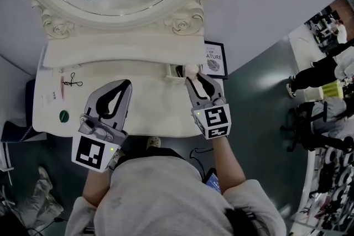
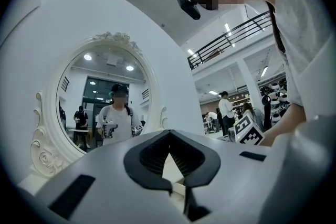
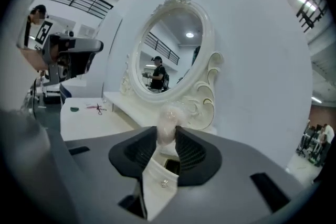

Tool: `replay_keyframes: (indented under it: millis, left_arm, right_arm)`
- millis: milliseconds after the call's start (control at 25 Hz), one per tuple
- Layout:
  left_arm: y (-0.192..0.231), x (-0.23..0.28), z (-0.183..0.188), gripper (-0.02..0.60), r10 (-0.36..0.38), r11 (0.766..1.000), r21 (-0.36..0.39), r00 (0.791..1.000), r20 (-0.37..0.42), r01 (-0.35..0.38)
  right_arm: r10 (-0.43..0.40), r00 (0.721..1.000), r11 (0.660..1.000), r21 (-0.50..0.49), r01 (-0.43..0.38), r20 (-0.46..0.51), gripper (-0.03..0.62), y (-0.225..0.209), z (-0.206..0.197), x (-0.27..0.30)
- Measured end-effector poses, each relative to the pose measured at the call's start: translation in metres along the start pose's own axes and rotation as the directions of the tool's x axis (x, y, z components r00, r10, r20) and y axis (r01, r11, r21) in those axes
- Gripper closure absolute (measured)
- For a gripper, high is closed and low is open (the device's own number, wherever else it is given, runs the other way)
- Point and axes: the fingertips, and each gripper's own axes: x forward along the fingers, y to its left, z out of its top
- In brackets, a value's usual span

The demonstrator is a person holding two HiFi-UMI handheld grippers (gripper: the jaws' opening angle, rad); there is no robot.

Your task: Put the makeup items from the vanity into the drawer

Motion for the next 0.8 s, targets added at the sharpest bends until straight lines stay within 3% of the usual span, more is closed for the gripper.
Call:
replay_keyframes:
  millis: [160, 360, 600, 800]
  left_arm:
    - [0.0, 0.002, -0.001, 0.566, 0.021, 1.0, 0.011, 1.0, -0.013, -0.02]
    - [0.003, 0.004, -0.008, 0.567, 0.044, 0.999, 0.011, 0.998, -0.037, -0.044]
    - [0.008, 0.006, -0.01, 0.566, 0.072, 0.997, 0.018, 0.996, -0.048, -0.071]
    - [0.014, 0.008, -0.012, 0.568, 0.086, 0.996, 0.034, 0.995, -0.058, -0.084]
  right_arm:
    - [0.059, 0.995, 0.987, -0.142, -0.07, -0.08, 0.476, -0.005, -0.013, 0.015]
    - [0.125, 0.969, 0.936, -0.299, -0.186, -0.212, 0.474, -0.008, -0.045, 0.034]
    - [0.185, 0.921, 0.827, -0.452, -0.334, -0.342, 0.474, -0.004, -0.07, 0.047]
    - [0.2, 0.877, 0.713, -0.549, -0.436, -0.436, 0.473, -0.005, -0.086, 0.055]
